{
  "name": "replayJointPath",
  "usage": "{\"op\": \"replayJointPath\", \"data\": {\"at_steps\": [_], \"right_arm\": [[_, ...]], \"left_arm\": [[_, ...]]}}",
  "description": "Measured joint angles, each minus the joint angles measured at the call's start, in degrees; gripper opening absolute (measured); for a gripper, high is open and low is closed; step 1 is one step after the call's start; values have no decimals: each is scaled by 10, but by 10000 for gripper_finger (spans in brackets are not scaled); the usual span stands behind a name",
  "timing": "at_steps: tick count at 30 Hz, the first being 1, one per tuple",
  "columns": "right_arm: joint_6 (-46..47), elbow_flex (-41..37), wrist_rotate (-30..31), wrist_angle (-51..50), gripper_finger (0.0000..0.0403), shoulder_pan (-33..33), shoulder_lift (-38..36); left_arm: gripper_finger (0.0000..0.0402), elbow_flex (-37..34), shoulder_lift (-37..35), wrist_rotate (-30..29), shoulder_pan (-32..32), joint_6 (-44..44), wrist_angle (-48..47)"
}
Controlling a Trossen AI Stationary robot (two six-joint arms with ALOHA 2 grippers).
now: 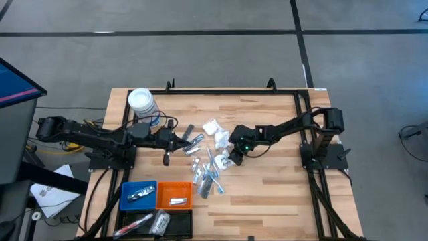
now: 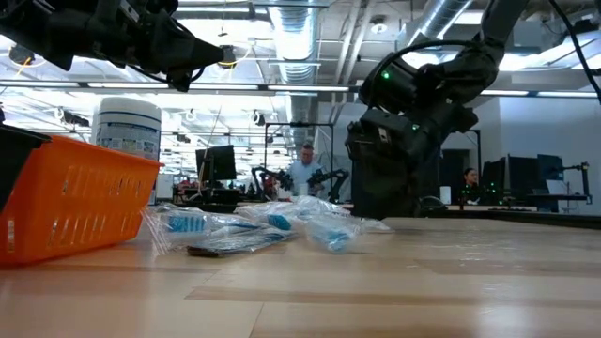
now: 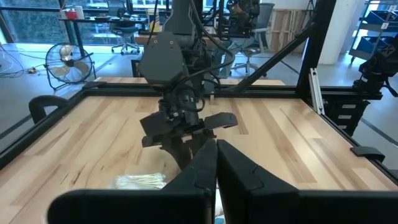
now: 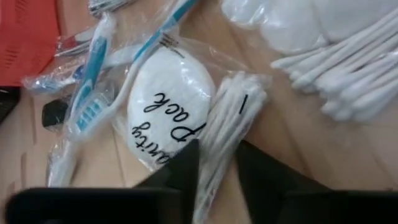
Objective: Pick & Place Travel size toiletries
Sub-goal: Put the bottom cotton pack into the right black basket
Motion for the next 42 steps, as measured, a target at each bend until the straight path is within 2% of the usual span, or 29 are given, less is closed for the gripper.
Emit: {"op": "replayJointPath", "data": {"at_steps": [3, 9, 14, 20, 24, 27, 34, 42], "right_arm": [[-3, 0, -2, 7, 16, 1, 0], [-13, 0, -2, 60, 5, 0, -2], [-48, -1, 5, 101, 3, -2, -42], [-122, -1, 82, 101, 2, -3, -138], [-168, -1, 164, 122, 1, -2, -203], [-196, -1, 199, 209, 1, 4, -234], [-213, 1, 173, 449, 0, 4, -238], [-209, 0, 148, 659, 0, 4, -168]], "left_arm": [[2, 0, 0, 0, 0, 0, 0], [2, 0, 0, 0, 0, 0, 0], [2, 0, 0, 0, 0, 0, 0], [2, 0, 0, -5, 0, 0, 1], [2, 0, 0, -19, 0, 0, 2], [2, 0, 0, -34, 0, 0, 6], [2, 0, 0, -90, 0, 5, 22], [1, 0, 0, -107, 0, 93, 203]]}}
